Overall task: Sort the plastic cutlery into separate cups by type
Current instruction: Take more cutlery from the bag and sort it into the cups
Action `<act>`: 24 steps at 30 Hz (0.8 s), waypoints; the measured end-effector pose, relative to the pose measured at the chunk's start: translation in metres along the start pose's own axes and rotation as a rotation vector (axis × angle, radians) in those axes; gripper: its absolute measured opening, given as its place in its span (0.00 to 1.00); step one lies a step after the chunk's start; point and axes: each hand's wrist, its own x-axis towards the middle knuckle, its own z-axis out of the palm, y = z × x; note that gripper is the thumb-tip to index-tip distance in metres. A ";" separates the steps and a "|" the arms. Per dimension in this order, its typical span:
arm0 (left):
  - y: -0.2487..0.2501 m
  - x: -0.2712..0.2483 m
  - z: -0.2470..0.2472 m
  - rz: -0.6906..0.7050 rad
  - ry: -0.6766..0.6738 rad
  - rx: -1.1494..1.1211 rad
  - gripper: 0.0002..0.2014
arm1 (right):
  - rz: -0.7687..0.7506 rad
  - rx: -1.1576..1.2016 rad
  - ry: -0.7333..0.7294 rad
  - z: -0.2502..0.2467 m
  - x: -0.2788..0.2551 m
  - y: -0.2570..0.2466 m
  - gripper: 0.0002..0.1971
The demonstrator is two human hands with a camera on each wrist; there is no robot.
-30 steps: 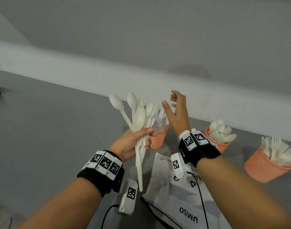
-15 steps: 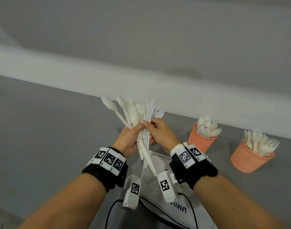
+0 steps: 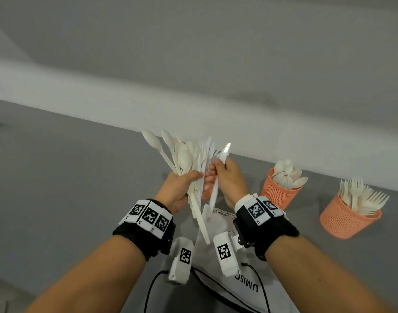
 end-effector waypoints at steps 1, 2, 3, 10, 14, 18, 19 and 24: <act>0.000 0.000 -0.001 -0.010 -0.005 -0.006 0.08 | -0.008 -0.007 0.007 0.000 0.002 0.001 0.11; 0.000 0.000 -0.001 -0.017 -0.010 -0.005 0.07 | -0.023 -0.038 0.005 0.001 0.003 0.001 0.10; 0.000 0.000 -0.001 -0.018 -0.015 -0.001 0.07 | -0.035 -0.069 -0.012 0.002 0.004 0.002 0.10; 0.001 0.001 -0.001 0.017 -0.022 -0.002 0.07 | 0.006 -0.067 -0.089 -0.002 0.002 -0.001 0.10; 0.001 0.002 -0.002 -0.006 -0.025 -0.038 0.06 | 0.018 0.049 0.108 -0.007 0.010 -0.009 0.12; 0.000 0.002 -0.002 -0.002 0.006 -0.019 0.05 | -0.120 -0.034 0.033 -0.004 0.004 -0.017 0.09; 0.001 0.001 -0.002 -0.001 0.000 -0.020 0.05 | -0.137 -0.101 -0.019 0.000 0.001 -0.016 0.10; 0.001 -0.003 -0.001 0.019 0.005 0.015 0.08 | -0.144 -0.296 -0.070 0.011 -0.005 -0.008 0.12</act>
